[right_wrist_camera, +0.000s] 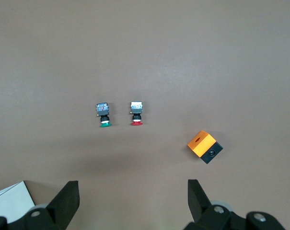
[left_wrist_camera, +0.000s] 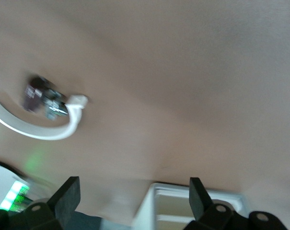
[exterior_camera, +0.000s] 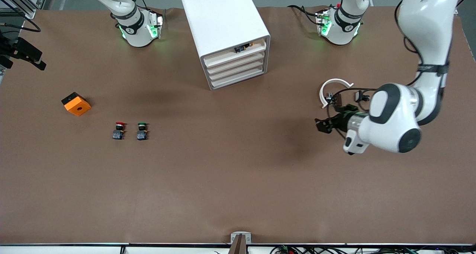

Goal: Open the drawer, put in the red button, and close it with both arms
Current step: 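Move the left gripper toward the white cabinet's drawer handle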

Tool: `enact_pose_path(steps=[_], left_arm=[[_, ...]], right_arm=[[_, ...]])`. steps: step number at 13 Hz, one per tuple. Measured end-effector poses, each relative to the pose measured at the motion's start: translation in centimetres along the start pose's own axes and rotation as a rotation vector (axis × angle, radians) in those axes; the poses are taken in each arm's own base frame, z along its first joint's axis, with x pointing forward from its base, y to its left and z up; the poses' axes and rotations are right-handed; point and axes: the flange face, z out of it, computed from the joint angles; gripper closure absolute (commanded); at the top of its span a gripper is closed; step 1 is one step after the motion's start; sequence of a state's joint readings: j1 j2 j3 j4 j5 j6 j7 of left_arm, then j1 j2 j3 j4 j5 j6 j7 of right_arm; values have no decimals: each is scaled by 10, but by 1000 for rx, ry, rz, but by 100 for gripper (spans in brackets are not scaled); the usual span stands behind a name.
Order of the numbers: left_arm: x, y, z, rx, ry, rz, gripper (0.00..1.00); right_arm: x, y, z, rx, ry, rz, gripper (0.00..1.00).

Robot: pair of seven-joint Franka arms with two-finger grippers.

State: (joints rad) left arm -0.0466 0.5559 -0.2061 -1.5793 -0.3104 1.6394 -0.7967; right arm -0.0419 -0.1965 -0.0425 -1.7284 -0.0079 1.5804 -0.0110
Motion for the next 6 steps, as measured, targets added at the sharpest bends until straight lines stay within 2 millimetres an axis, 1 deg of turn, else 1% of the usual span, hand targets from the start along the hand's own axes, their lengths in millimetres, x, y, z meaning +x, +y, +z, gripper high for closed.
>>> enact_pose_path(steps=[2,4,5,6], left_arm=[[-11,37,40,15,13,-157,0],[-31,72,75,29,33,-299,0],[-39,86,90,26,29,-367,0],[-45,96,103,17,-4,-444,0]], right_arm=[[3,0,3,0,-1,1,0],[13,0,11,-1,-15,1,0],[18,-1,16,-2,-25,-1,0],[25,-2,26,-3,-45,-2,0]])
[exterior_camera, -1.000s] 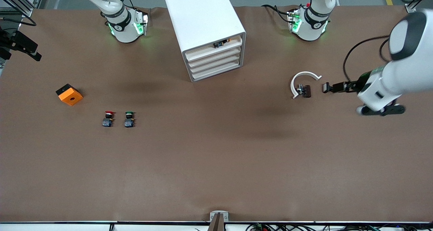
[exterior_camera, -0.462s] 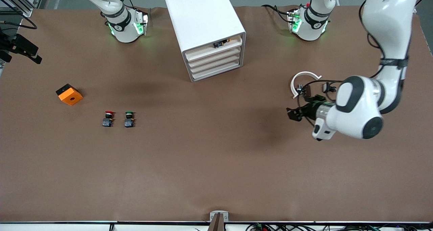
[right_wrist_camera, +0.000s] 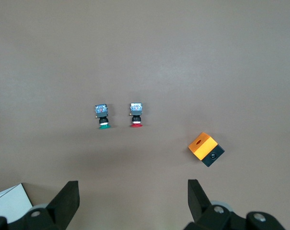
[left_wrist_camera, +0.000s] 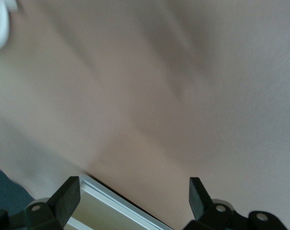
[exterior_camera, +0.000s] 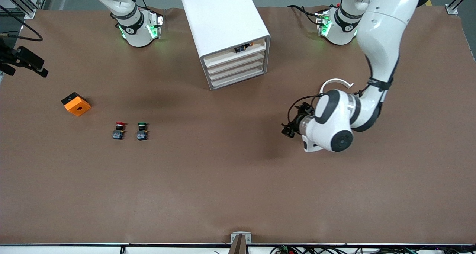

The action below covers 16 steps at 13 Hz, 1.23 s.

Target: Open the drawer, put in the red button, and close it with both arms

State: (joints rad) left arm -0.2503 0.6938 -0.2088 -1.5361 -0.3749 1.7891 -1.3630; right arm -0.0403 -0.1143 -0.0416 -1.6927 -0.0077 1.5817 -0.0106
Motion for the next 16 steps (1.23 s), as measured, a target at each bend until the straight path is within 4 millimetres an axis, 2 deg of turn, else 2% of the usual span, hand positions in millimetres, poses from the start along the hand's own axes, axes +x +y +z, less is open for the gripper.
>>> enact_pose_path(steps=[3,5,8,9,11,13,16], left_arm=[[-24,10,28,29,-98,-284,0],[-47,11,41,63,-121,-466,0],[-90,3,72,188,-143,-598,0],[-95,-2,81,255,-167,-616,0],[-90,-10,98,393,-224,-642,0],[-83,-12,112,481,-288,-666,0],[-88,-15,123,551,-328,-676,11]], right_arm=[[30,-2,50,-4,-78,-4,0],[51,-3,85,-7,-119,-4,0],[74,-4,113,-31,-106,-14,0],[77,-6,122,-33,-119,-18,0],[87,-10,150,-11,-108,-12,0],[95,-11,197,29,-65,14,0],[86,-13,278,52,-9,42,0]])
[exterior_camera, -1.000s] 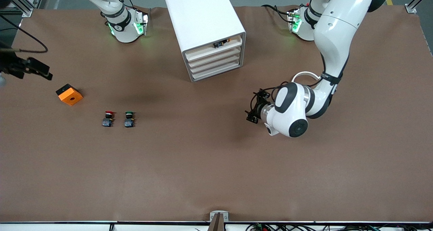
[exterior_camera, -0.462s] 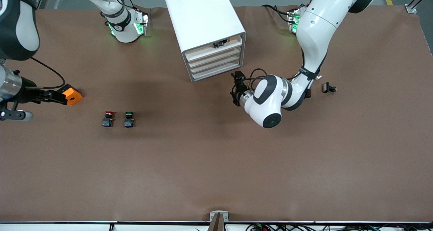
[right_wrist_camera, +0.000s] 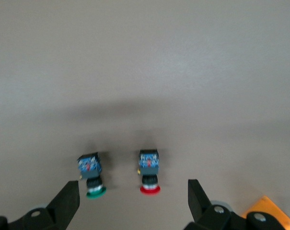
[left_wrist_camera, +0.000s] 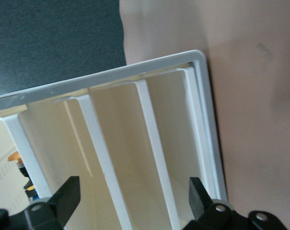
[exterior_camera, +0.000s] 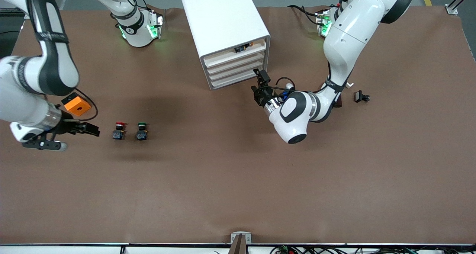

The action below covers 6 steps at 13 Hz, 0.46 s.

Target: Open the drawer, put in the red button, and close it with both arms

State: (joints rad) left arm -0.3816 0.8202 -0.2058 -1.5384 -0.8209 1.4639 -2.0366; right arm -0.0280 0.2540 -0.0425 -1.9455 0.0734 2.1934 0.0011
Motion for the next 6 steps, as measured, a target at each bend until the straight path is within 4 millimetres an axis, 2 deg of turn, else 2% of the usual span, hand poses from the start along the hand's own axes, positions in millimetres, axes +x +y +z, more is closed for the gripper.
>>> enact_pose_path(steps=[1,3,6], left_arm=[[-2,-1,2,11,-9,-23,15],[-9,-4,9,36,-27,-66,17],[-22,-8,37,58,10,-123,17]], right_arm=[[-6,-2,23,-1,2,-3,0],[-12,-8,61,-7,-20,-12,0],[-13,-7,109,-16,-51,-12,0]])
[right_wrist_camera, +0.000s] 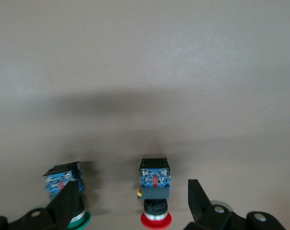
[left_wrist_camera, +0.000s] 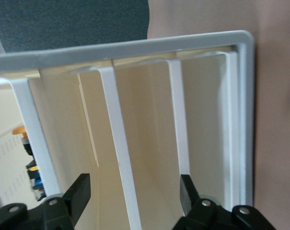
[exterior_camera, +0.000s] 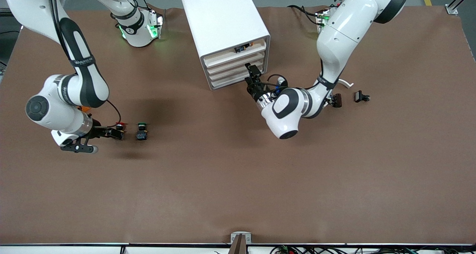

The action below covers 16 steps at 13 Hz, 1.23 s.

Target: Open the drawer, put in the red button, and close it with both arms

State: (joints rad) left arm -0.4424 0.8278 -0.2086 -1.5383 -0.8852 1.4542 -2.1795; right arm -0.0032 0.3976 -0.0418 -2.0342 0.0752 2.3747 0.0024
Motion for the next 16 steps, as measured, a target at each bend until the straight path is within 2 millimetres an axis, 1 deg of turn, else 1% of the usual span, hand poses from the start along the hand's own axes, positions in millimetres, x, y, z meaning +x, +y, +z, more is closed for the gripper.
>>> enact_pose_path(steps=[1,2,4,5,8,9,11,14,15,16], left_arm=[[-3,-1,8,4,13,-16,18],[-5,-1,15,11,24,-23,31],[-8,1,24,38,20,-33,40],[-7,4,26,50,14,-43,58],[-4,12,29,64,13,-58,97],[-4,12,29,68,12,-60,100],[-4,8,27,90,13,-74,100],[-4,9,22,86,8,-89,100],[-3,9,21,85,6,-89,100],[-3,9,20,83,6,-89,100]], right_arm=[[0,1,13,-3,-9,2,0],[0,3,24,-5,-19,4,0],[0,9,37,-9,-30,13,0],[-1,12,42,-11,-36,18,0],[-1,18,46,-11,-44,28,0],[-2,19,47,-11,-48,29,0],[-3,21,52,-12,-59,34,0],[-5,24,62,-13,-79,37,0],[-6,24,63,-13,-82,37,9],[-6,24,63,-13,-83,37,28]])
